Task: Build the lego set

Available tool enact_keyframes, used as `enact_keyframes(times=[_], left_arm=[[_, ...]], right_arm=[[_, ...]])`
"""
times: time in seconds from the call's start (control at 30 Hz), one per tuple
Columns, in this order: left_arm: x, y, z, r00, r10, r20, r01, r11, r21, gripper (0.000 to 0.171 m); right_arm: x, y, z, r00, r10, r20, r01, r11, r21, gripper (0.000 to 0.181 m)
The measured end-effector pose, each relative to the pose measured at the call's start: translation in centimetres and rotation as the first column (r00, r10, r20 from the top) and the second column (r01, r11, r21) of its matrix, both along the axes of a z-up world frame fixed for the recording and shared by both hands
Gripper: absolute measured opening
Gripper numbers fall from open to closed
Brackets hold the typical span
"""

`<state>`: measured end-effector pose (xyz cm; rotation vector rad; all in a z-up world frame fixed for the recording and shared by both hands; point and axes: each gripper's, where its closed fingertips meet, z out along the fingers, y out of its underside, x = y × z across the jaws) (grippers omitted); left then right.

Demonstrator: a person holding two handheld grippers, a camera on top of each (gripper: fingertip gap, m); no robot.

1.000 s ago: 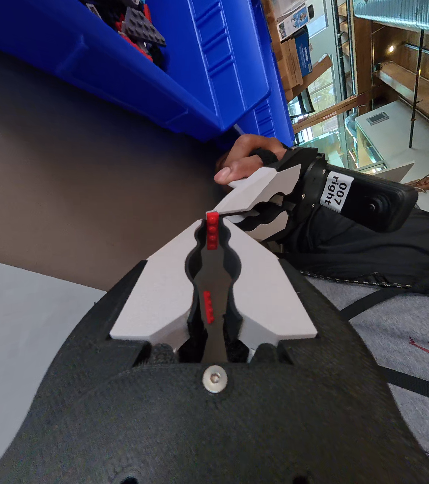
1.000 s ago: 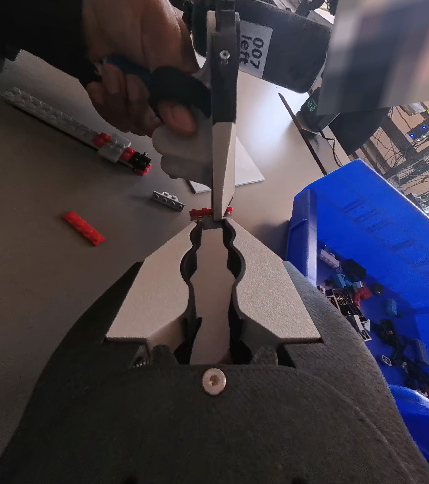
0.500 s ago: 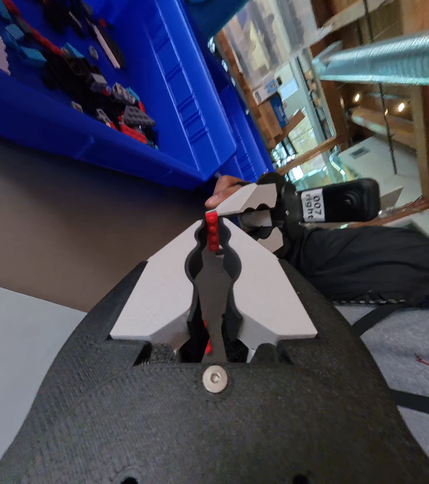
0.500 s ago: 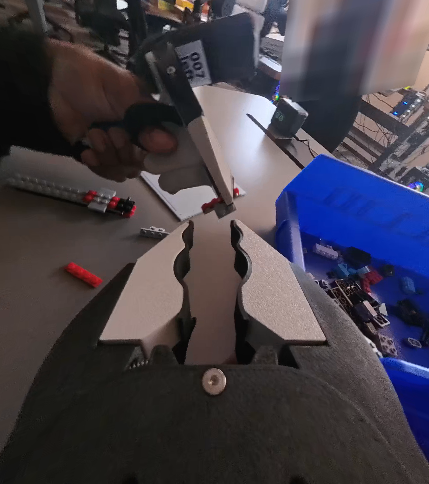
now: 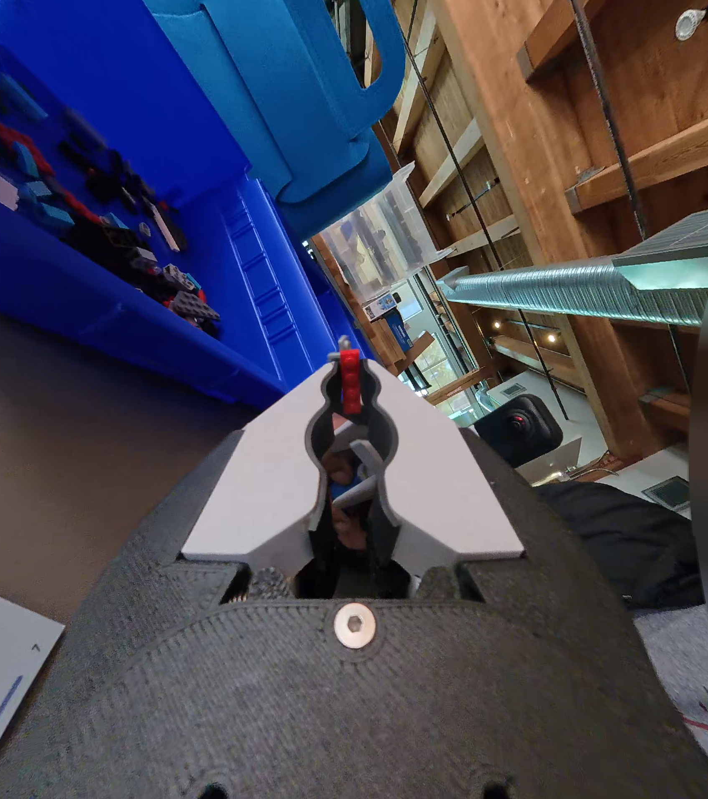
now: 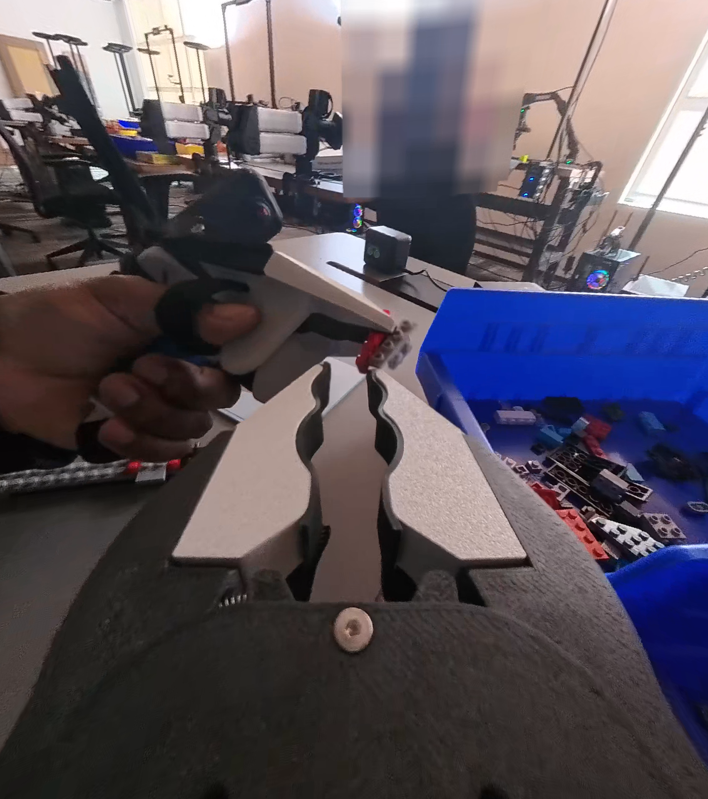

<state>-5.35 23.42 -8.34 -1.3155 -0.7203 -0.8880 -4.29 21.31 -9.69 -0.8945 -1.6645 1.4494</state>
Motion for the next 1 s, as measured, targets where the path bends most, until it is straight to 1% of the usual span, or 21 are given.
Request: enact_keyframes(times=[0.17,0.2,0.37,0.43,0.53,0.6,0.73,0.83,1.0], left_arm=[[0.6,0.5,-0.6,1.0,-0.014,0.011,0.014,1.0,-0.014,0.007],[0.6,0.6,-1.1,1.0,-0.009,0.015,0.009,0.999,-0.038,0.007],[0.1,0.3,-1.9,1.0,0.007,0.024,-0.005,0.997,-0.079,0.007],[-0.5,0.0,-2.3,1.0,0.026,0.012,-0.024,0.993,-0.115,0.007],[-1.7,-0.7,-2.8,0.998,0.057,-0.031,-0.061,0.984,-0.166,0.007],[-2.2,-1.1,-3.0,0.997,0.065,-0.05,-0.073,0.98,-0.186,0.007],[-2.7,-1.5,-3.2,0.996,0.068,-0.05,-0.076,0.979,-0.192,0.007],[-2.5,-1.4,-3.6,0.997,0.046,-0.06,-0.058,0.974,-0.22,0.007],[-1.9,-1.2,-4.0,0.998,0.013,-0.062,-0.028,0.967,-0.253,0.007]], right_arm=[[-0.5,0.7,-0.1,0.999,-0.047,-0.009,0.047,0.999,0.023,0.014],[-0.6,0.8,-0.4,0.999,-0.051,0.004,0.051,0.998,0.028,0.013],[-0.5,0.9,-2.0,0.996,-0.031,0.079,0.027,0.998,0.052,0.014],[-0.5,1.3,-2.9,0.99,-0.037,0.137,0.028,0.997,0.067,0.018],[-0.5,3.0,-5.0,0.963,-0.109,0.248,0.07,0.984,0.161,0.026],[-0.5,4.0,-6.4,0.94,-0.147,0.307,0.077,0.97,0.231,0.028],[-0.9,5.3,-8.1,0.913,-0.191,0.36,0.07,0.944,0.323,0.03],[-0.9,5.4,-9.2,0.887,-0.173,0.427,0.033,0.948,0.315,0.029],[-1.0,5.5,-10.1,0.853,-0.171,0.494,0.015,0.952,0.304,0.029]])
